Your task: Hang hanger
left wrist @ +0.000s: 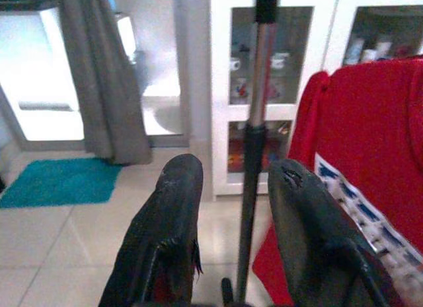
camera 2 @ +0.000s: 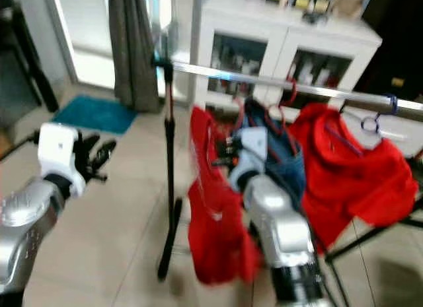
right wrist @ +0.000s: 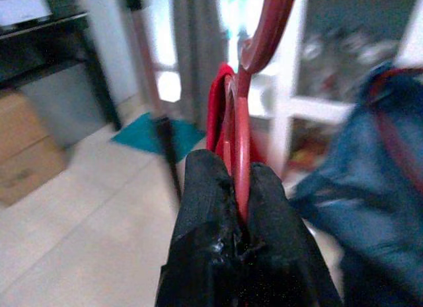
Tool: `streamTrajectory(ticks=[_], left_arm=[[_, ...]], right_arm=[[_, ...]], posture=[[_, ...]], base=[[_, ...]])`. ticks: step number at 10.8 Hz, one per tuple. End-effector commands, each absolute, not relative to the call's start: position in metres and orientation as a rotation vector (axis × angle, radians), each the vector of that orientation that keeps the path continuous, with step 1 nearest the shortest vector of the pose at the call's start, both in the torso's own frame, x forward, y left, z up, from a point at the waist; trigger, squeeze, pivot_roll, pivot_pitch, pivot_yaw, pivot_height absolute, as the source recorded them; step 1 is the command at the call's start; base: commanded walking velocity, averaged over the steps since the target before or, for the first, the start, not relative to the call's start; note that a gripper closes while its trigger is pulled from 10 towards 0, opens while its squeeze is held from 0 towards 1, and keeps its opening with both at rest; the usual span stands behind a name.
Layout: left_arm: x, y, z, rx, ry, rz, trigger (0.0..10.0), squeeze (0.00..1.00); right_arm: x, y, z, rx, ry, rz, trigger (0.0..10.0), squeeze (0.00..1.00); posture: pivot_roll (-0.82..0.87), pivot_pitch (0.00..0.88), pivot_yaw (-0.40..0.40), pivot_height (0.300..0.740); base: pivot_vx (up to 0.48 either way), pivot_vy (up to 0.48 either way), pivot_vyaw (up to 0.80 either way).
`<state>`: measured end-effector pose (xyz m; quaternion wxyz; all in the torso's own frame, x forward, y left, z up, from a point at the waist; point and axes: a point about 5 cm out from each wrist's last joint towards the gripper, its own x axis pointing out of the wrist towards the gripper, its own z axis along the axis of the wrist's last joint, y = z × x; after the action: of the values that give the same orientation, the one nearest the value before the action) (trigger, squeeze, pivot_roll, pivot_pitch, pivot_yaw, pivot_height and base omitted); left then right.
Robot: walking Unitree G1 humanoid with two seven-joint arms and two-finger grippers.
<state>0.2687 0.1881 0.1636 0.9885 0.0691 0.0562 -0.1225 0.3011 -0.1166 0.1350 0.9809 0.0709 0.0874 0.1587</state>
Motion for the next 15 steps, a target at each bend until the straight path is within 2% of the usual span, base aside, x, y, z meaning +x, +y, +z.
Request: streamTrajectory(ticks=[1,4,5,7,9,10,12,15], left_arm=[[0.267,0.176,0.162,0.153,0.12,-0.307,10.0,0.0],[0.265,0.173,0.161,0.169,0.126,-0.337,10.0,0.0],[0.265,0.172,0.162,0.179,0.122,-0.365,10.0,0.0],[0.263,0.174,0.164,0.204,0.123,-0.425,10.0,0.0],[0.26,0.178,0.17,0.226,0.118,-0.49,10.0,0.0],[0.256,0.179,0.176,0.227,0.106,-0.554,10.0,0.0],[0.249,0.181,0.183,0.24,0.098,-0.618,10.0,0.0],[0.238,0.186,0.191,0.261,0.116,-0.658,10.0,0.0]], right_arm=[[0.303,-0.128,0.149,0.121,0.106,0.282,10.0,0.0],[0.305,-0.122,0.166,0.103,0.019,0.33,10.0,0.0],[0.309,-0.115,0.167,0.07,0.047,0.36,10.0,0.0],[0.33,-0.104,0.162,-0.012,0.145,0.397,10.0,0.0],[0.36,-0.097,0.167,0.052,0.204,0.397,10.0,0.0],[0.38,-0.095,0.175,0.022,0.219,0.372,10.0,0.0],[0.401,-0.091,0.189,0.029,0.217,0.31,10.0,0.0],[0.413,-0.096,0.19,0.055,0.282,0.194,10.0,0.0]], posture=[[-0.06,0.0,-0.079,0.74],[-0.06,0.0,-0.074,0.74],[-0.06,0.0,-0.074,0.74],[-0.06,0.0,-0.073,0.74],[-0.05,0.0,-0.07,0.74],[-0.04,0.0,-0.071,0.74],[-0.02,0.0,-0.072,0.74],[0.03,0.0,-0.072,0.74]], base=[[0.315,0.0,0.0],[0.0,0.0,0.0],[0.0,0.0,0.0],[0.0,0.0,0.0],[0.0,0.0,0.0],[0.0,0.0,0.0],[0.0,0.0,0.0],[0.0,0.0,0.0]])
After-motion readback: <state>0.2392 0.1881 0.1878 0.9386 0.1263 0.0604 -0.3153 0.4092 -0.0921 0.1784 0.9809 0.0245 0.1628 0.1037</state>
